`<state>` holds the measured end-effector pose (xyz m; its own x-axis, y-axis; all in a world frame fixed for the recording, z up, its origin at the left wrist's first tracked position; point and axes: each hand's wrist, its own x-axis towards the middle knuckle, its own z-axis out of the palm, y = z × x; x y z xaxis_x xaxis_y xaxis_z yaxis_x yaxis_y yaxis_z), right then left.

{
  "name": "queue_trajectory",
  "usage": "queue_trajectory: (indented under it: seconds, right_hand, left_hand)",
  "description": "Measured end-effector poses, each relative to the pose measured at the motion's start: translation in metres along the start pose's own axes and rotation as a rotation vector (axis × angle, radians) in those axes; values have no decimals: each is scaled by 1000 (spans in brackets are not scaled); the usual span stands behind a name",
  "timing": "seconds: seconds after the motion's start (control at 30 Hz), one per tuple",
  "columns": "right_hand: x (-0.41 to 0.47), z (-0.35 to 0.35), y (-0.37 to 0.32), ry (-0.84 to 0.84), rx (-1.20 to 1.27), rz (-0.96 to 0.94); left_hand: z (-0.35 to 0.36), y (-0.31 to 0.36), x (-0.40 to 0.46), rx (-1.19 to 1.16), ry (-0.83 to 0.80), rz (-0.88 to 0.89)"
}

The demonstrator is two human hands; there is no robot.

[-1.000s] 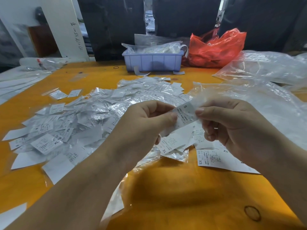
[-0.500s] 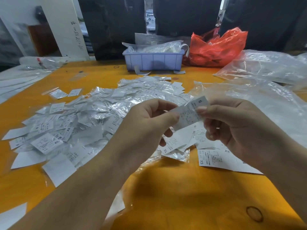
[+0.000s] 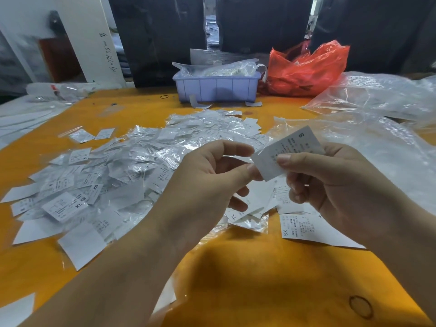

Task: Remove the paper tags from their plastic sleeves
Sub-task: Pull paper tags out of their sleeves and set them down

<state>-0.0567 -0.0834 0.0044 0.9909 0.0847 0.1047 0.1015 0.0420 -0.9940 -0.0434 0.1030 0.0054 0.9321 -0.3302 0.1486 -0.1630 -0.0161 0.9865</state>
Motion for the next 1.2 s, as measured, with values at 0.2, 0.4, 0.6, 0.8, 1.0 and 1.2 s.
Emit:
queue_trajectory:
  seconds: [0.2, 0.4, 0.6, 0.8, 1.0, 1.2]
  right_hand:
    - [-2, 1, 1, -36, -37, -14]
    - [-3, 4, 3, -57, -58, -42]
    - [-4, 1, 2, -65, -121, -14]
    - [-2, -10, -14, -80, -178, -59]
    - [1, -27, -12, 194, -741, -214]
    - [2, -23, 0, 2, -1155, 46]
  left_hand:
    - [1, 2, -1, -16, -26, -24]
    - [-1, 1, 0, -71, -32, -59]
    - [-1, 0, 2, -110, -74, -56]
    - [-7, -3, 4, 212, 97, -58]
    - [-30, -13, 16, 589, 374, -141]
    - [-31, -16, 14, 902, 451, -29]
